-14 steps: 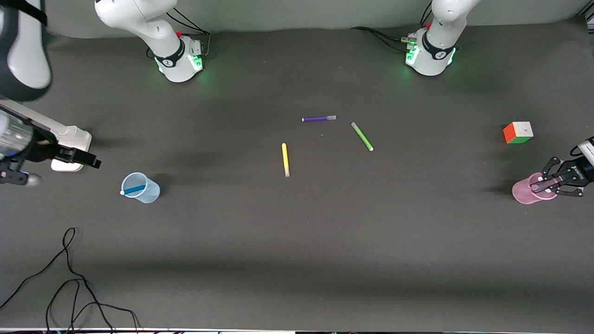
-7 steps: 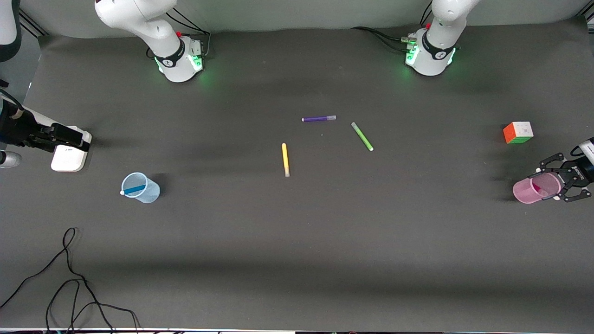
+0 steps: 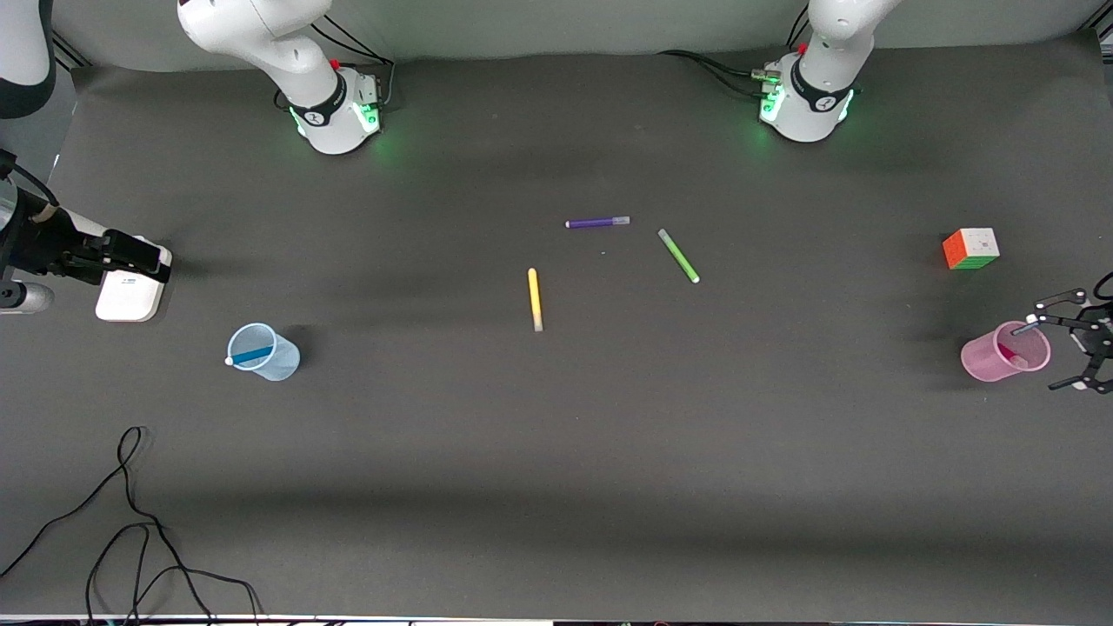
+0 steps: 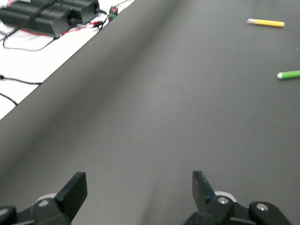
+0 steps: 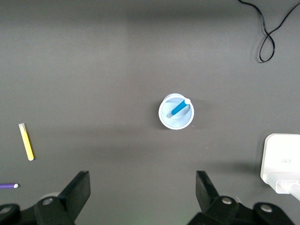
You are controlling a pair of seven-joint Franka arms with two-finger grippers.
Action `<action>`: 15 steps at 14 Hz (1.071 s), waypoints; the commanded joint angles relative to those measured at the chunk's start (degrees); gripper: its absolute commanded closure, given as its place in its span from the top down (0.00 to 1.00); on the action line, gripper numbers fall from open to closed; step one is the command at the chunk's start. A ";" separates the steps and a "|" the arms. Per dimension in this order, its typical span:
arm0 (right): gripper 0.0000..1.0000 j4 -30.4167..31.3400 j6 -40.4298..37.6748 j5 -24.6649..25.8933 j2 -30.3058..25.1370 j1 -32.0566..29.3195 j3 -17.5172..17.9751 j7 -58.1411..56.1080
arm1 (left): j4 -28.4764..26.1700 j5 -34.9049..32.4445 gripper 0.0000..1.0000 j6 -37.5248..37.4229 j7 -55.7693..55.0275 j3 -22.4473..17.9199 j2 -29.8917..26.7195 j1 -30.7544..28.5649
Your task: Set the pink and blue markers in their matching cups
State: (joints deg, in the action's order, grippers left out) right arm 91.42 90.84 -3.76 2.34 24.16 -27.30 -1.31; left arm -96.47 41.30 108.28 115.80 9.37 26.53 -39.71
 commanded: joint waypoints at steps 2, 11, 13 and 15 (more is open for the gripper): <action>1.00 0.86 -0.66 1.04 -1.55 0.19 0.22 -0.89 | -1.62 -10.33 1.00 -0.44 -25.29 -0.84 -12.53 6.90; 1.00 4.10 -0.23 1.13 -4.34 0.19 0.23 -0.71 | -1.62 -36.08 1.00 -4.56 -77.69 -0.58 -26.00 25.62; 1.00 5.08 -0.14 1.21 -5.50 0.19 0.23 -0.71 | -1.36 -39.70 1.00 -5.88 -86.05 -0.49 -26.27 29.49; 1.00 5.69 -0.14 2.88 -6.29 0.27 0.40 -0.62 | -0.66 -42.60 1.00 -7.20 -93.35 -0.14 -26.27 32.57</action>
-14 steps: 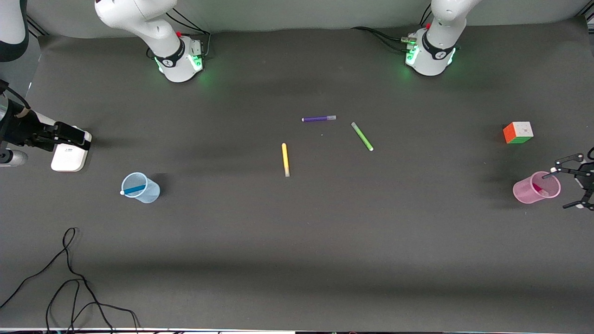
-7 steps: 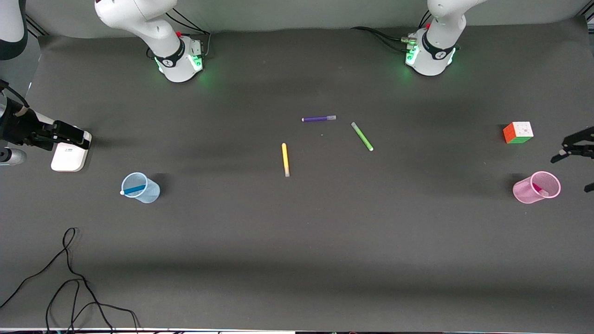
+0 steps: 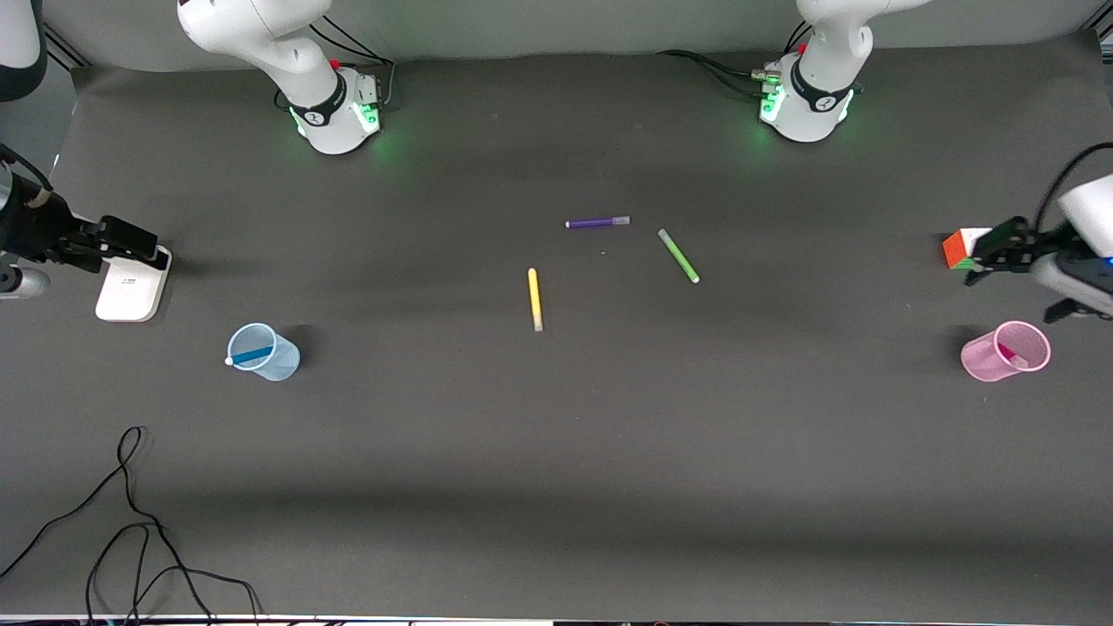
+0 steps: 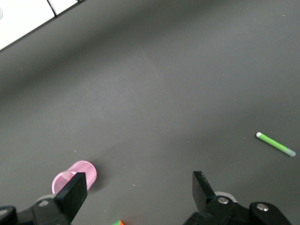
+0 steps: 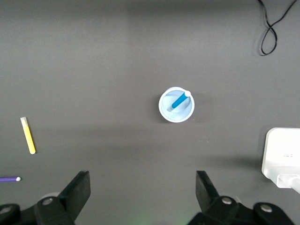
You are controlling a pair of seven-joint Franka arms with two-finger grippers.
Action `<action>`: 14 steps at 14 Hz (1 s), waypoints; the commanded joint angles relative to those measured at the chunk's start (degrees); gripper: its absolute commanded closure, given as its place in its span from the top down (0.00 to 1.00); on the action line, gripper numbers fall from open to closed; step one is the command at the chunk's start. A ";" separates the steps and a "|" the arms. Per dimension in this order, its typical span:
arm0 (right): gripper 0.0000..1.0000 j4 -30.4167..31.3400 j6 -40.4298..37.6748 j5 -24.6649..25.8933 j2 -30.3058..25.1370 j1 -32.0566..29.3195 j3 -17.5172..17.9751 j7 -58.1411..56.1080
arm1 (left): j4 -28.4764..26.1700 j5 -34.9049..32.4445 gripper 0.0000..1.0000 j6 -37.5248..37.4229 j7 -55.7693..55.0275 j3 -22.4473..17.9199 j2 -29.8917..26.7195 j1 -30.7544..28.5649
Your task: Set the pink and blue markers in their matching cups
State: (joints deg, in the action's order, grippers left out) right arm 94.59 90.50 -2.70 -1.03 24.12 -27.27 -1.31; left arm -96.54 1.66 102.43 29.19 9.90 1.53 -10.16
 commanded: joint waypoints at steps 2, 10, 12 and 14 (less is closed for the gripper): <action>1.00 2.00 0.46 2.00 -2.41 0.31 0.72 -0.53 | 0.21 -5.43 1.00 -3.19 -15.95 0.21 -0.92 5.84; 1.00 1.91 1.08 4.20 -1.87 0.22 2.83 0.96 | 2.14 -6.76 1.00 -4.86 -35.16 3.11 1.72 10.34; 1.00 1.82 1.08 4.20 -1.79 0.22 2.92 0.96 | 2.41 -6.50 1.00 -7.84 -35.43 3.20 1.72 10.16; 1.00 1.82 1.08 4.20 -1.70 0.22 3.01 0.96 | 2.33 -6.41 1.00 -7.24 -34.81 3.11 1.98 9.99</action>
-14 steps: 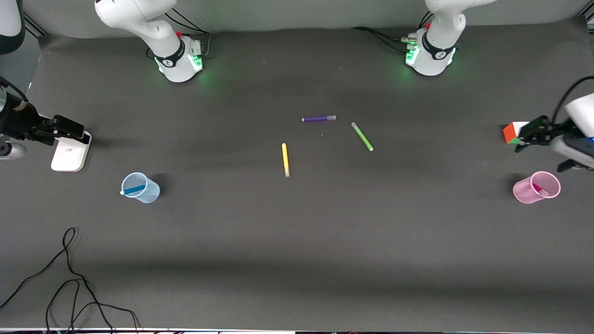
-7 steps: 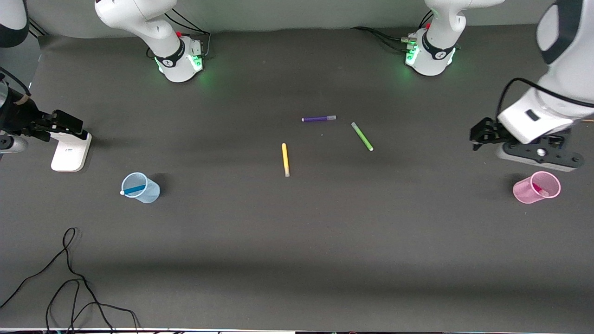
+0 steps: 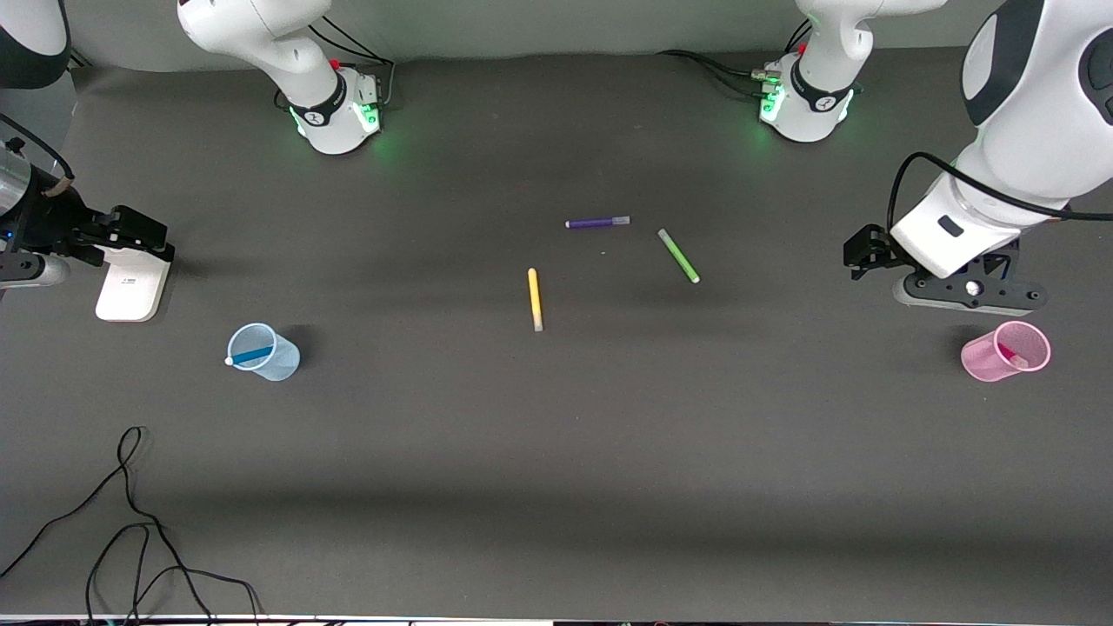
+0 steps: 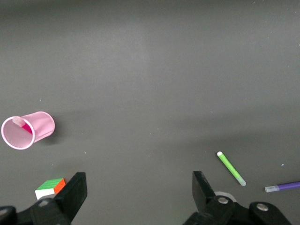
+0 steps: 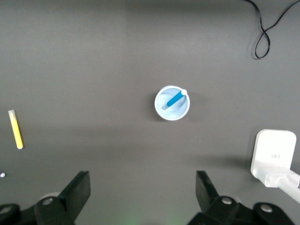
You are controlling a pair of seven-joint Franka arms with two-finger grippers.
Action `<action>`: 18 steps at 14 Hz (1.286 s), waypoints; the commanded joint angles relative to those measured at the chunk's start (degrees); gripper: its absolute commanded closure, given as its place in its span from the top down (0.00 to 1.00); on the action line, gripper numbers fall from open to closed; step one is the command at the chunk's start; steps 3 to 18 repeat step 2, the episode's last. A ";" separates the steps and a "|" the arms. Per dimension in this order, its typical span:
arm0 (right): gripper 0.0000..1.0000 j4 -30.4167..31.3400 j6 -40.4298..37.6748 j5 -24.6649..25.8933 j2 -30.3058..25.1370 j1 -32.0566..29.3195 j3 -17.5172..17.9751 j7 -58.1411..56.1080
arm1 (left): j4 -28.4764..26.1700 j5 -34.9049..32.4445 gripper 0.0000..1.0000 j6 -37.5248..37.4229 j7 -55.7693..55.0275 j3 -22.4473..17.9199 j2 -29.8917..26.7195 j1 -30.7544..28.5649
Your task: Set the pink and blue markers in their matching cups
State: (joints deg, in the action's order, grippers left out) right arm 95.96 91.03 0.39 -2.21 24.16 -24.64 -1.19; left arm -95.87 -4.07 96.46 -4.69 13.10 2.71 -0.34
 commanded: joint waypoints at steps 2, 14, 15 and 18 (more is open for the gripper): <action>1.00 0.45 0.56 1.10 -0.43 0.18 0.47 0.93 | 1.65 -0.77 1.00 -1.10 -0.93 -0.01 0.98 0.16; 1.00 0.45 0.56 1.10 -0.43 0.18 0.47 0.93 | 1.65 -0.77 1.00 -1.10 -0.93 -0.01 0.98 0.16; 1.00 0.45 0.56 1.10 -0.43 0.18 0.47 0.93 | 1.65 -0.77 1.00 -1.10 -0.93 -0.01 0.98 0.16; 1.00 0.45 0.56 1.10 -0.43 0.18 0.47 0.93 | 1.65 -0.77 1.00 -1.10 -0.93 -0.01 0.98 0.16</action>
